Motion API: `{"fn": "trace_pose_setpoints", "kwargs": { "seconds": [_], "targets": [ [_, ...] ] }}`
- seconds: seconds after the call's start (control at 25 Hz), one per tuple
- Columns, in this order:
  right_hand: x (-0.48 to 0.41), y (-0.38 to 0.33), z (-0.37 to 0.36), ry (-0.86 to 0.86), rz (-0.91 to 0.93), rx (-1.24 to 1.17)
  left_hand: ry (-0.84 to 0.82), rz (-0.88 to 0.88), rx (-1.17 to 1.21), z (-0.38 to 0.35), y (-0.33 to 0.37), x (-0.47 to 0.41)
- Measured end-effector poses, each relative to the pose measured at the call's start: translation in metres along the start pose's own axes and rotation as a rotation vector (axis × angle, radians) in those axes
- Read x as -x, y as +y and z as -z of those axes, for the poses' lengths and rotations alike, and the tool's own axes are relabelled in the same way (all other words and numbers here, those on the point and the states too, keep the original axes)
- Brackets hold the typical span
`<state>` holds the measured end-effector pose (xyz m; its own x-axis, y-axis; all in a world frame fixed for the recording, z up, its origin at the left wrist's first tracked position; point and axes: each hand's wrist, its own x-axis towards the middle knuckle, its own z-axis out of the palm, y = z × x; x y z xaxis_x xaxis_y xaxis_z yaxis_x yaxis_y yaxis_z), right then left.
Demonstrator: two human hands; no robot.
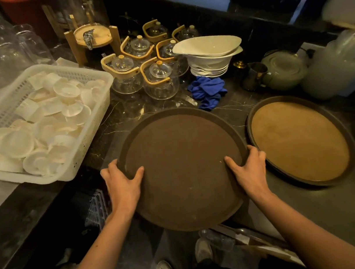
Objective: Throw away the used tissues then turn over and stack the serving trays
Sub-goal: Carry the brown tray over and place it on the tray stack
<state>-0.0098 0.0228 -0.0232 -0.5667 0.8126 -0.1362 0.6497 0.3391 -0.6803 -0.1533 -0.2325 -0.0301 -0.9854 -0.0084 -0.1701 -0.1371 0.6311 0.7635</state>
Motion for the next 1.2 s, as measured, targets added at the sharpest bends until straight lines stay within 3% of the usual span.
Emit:
{"fn": "trace_pose_setpoints", "kwargs": {
  "seconds": [0.32, 0.64, 0.96, 1.2],
  "targets": [
    [0.02, 0.047, 0.067, 0.236, -0.09, -0.019, -0.163, -0.148, 0.067, -0.043, 0.053, 0.03],
    [-0.011, 0.12, 0.133, 0.361, -0.165, -0.093, -0.237, -0.265, 0.064, -0.123, 0.119, 0.071],
    [-0.086, 0.205, 0.203, 0.338, -0.182, -0.172, -0.216, -0.266, 0.026, -0.221, 0.19, 0.126],
    [-0.129, 0.233, 0.215, 0.296, -0.214, -0.188, -0.2, -0.272, -0.02, -0.265, 0.213, 0.125]
  ]
}}
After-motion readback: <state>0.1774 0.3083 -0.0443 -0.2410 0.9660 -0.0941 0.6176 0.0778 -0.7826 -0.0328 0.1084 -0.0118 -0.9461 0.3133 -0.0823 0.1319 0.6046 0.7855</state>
